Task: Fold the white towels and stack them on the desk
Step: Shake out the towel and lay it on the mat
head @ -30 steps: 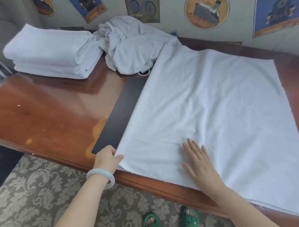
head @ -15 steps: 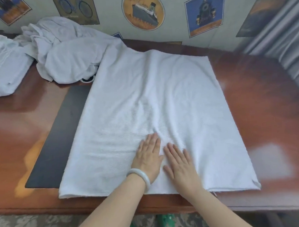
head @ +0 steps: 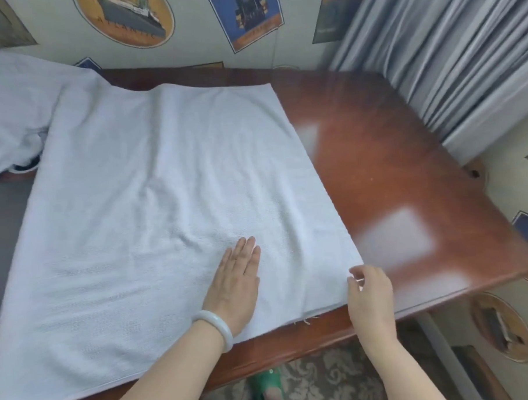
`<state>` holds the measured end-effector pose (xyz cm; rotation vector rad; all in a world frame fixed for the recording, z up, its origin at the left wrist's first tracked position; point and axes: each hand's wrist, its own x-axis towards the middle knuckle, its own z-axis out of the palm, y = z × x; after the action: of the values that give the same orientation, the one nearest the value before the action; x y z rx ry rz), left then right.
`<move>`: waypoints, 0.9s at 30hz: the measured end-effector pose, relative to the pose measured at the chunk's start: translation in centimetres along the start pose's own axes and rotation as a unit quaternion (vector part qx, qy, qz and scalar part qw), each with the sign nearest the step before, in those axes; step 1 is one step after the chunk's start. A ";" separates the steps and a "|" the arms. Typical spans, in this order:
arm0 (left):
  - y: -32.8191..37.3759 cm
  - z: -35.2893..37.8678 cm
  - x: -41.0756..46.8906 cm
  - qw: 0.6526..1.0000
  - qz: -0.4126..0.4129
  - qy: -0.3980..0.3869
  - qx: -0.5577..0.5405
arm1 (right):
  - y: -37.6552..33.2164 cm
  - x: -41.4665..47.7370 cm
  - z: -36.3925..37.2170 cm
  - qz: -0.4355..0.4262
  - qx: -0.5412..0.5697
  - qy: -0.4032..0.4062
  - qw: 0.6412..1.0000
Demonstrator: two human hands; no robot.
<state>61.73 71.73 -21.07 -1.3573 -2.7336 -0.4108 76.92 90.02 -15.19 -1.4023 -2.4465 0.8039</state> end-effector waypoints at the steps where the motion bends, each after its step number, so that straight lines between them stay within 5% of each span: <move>1: 1.0 0.1 0.7 0.999 0.035 0.004 -0.016 | 0.8 0.8 -0.5 0.034 -0.032 -0.006 0.999; 5: 4.9 0.2 1.2 0.974 0.202 -0.004 -0.106 | 2.8 2.0 -1.1 0.118 -0.013 -0.016 0.993; 9: 7.5 0.4 1.7 0.955 0.283 -0.071 -0.062 | 3.8 3.0 -1.4 0.179 0.060 -0.021 0.982; 14: 9.7 0.6 3.1 0.966 0.218 -0.136 -0.024 | 3.6 4.3 -2.2 0.208 0.056 -0.102 0.971; 18: 10.5 0.2 3.4 0.978 0.167 -0.128 -0.010 | 2.7 4.4 -2.2 0.144 -0.033 -0.118 0.982; 21: 11.1 -0.2 3.4 0.978 0.175 -0.116 0.000 | 1.9 3.7 -1.1 0.074 -0.063 -0.118 0.988; 27: 11.8 1.3 3.2 0.966 0.208 -0.119 -0.100 | 2.9 6.0 -2.8 0.112 -0.051 -0.155 0.980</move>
<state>69.16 81.33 -19.29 -2.1015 -2.5232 -0.5310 77.12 97.27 -15.01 -1.7304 -2.6210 1.0284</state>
